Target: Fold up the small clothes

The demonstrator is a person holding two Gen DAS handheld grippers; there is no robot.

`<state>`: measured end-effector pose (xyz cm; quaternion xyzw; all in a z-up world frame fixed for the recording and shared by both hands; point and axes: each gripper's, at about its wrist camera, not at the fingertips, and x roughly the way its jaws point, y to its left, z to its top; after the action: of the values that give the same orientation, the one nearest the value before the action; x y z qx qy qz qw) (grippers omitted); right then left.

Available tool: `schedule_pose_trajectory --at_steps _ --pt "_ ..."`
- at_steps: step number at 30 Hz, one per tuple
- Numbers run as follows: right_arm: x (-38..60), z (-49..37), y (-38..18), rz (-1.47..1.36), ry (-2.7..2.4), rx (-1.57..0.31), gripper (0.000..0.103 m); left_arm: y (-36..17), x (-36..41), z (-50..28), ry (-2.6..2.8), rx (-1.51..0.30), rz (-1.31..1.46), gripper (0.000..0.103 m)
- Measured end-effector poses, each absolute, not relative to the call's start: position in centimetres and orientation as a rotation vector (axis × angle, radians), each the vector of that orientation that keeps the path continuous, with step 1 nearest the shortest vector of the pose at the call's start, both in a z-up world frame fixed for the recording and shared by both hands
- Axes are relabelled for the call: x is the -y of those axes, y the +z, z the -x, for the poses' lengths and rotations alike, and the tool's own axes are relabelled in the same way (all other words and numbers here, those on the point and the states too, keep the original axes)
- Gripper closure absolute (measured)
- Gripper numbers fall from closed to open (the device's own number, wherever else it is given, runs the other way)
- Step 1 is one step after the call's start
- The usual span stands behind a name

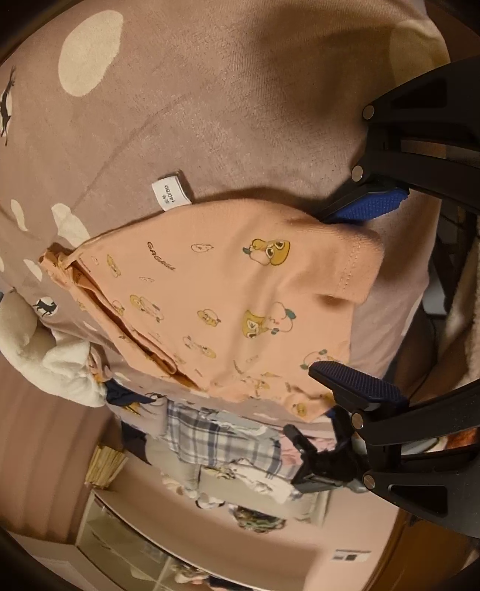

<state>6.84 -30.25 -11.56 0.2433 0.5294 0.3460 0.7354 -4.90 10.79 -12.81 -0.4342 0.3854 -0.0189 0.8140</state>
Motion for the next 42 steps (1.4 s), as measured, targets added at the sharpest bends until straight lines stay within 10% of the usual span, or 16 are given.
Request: schedule_pose_trajectory --at_steps 21,23,25,28,30,32,33,42 --pt "30.7 -7.5 -12.0 -0.593 0.787 -1.137 0.032 -13.5 -10.1 2.4 -0.287 -0.925 0.958 0.005" --pt "30.7 -7.8 -12.1 -0.617 0.782 -1.129 0.031 -13.7 -10.5 2.4 -0.269 -0.91 0.997 0.013" --pt "31.0 -8.1 -12.4 -0.661 0.785 -1.123 0.032 -14.3 -11.1 2.6 -0.255 -0.914 1.044 0.058" --pt "31.5 -8.6 -12.6 -0.719 0.784 -1.12 0.032 -16.0 -11.4 2.6 -0.198 -0.971 1.076 0.098" --pt "31.0 -8.8 -12.4 -0.689 0.774 -1.111 0.033 -16.2 -11.7 3.0 -0.198 -0.957 1.12 0.097" --pt "29.5 -8.7 -12.1 -0.537 0.733 -1.116 0.086 -15.9 -11.7 3.3 -0.19 -0.962 1.123 0.097" --pt "28.8 -8.8 -12.4 -0.472 0.706 -1.154 0.097 -15.5 -11.5 3.5 -0.17 -0.978 1.097 0.098" --pt "29.6 -8.5 -8.2 -0.527 0.797 -1.038 0.097 -12.2 -10.5 4.2 -0.233 -0.953 1.044 0.098"
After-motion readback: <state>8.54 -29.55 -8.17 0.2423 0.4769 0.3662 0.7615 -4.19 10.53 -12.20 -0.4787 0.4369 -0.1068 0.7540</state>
